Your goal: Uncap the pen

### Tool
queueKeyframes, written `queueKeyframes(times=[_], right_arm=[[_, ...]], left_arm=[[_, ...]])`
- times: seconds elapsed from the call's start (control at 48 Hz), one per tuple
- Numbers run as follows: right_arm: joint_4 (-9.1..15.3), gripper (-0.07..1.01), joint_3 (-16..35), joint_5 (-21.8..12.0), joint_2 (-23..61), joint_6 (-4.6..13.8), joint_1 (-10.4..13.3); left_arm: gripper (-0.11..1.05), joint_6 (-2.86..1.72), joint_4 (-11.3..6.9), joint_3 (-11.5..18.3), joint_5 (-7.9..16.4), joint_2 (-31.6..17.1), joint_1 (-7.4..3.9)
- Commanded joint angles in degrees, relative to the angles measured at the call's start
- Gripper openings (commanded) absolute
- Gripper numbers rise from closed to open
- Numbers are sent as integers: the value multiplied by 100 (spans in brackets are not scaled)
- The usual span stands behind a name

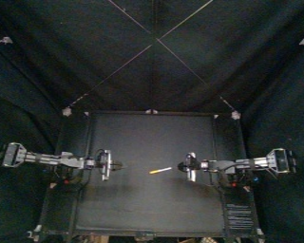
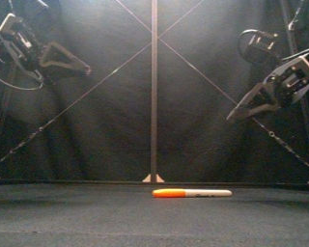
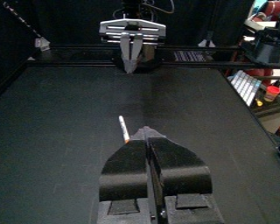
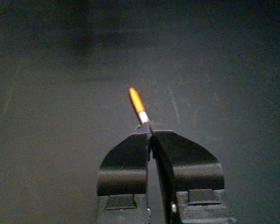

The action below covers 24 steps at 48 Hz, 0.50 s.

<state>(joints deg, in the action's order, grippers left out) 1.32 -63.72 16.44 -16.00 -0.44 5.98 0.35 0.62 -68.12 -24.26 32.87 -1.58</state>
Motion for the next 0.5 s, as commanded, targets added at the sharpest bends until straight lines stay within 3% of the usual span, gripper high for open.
queueKeyframes(times=[0.021,0.167,0.312,0.5], right_arm=[[97,55,448,-18,606,0,35],[264,76,888,-264,1230,0,88],[387,77,1125,-545,1564,26,141],[457,76,1178,-668,1775,70,158]], left_arm=[[50,9,18,114,-62,-149,-18],[60,0,9,105,-62,-193,-18],[66,0,9,88,-62,-185,-18],[68,0,9,79,-62,-193,-18]])
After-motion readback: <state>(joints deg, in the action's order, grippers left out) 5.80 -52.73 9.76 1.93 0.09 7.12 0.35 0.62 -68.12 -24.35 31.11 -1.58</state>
